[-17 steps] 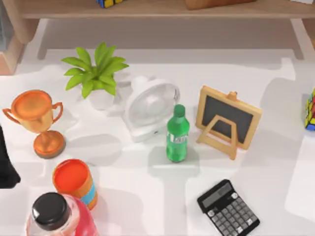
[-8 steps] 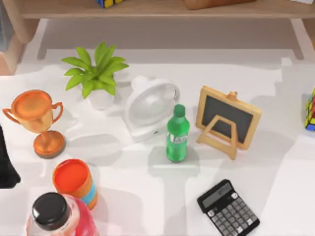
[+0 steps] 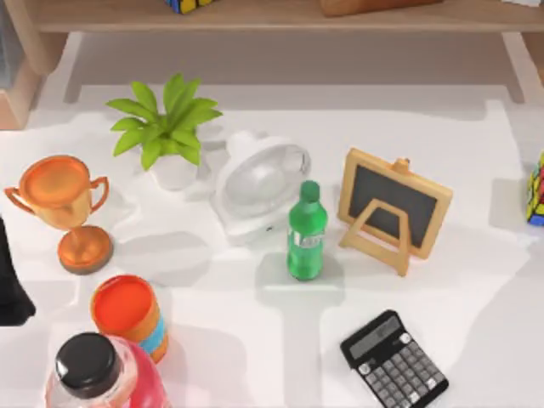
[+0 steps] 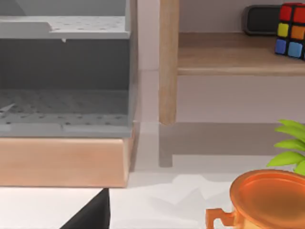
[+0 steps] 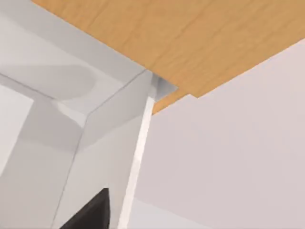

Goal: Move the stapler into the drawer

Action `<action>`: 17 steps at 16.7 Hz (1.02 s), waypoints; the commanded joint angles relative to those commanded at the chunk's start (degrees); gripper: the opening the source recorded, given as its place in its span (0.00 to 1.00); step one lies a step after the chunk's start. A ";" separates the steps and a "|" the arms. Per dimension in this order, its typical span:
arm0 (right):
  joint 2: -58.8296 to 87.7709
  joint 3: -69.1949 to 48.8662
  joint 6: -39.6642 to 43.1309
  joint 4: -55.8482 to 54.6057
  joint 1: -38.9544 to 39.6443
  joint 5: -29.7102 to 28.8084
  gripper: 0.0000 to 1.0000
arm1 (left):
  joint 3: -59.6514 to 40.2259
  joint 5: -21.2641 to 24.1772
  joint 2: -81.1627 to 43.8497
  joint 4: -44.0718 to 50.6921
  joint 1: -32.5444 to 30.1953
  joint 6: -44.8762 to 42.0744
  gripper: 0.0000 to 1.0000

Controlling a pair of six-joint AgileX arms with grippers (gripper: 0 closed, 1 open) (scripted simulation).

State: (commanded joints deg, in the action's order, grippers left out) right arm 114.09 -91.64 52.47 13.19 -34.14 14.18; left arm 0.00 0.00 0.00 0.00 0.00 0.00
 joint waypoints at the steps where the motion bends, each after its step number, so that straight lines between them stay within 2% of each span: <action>1: -1.95 4.02 2.48 -6.23 -2.15 1.13 1.00 | 0.00 0.00 0.00 0.00 0.00 0.00 1.00; 9: -7.85 35.43 21.03 -54.50 -16.21 10.69 1.00 | 0.00 0.00 0.00 0.00 0.00 0.00 1.00; 13: -4.97 49.26 28.26 -75.27 -17.22 16.17 1.00 | 0.00 0.00 0.00 0.00 0.00 0.00 1.00; 17: -1.17 59.69 33.33 -92.16 -14.16 21.67 1.00 | 0.00 0.00 0.00 0.00 0.00 0.00 1.00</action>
State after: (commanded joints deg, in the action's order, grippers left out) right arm 112.92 -31.96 85.79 -78.98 -48.31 35.85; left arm 0.00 0.00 0.00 0.00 0.00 0.00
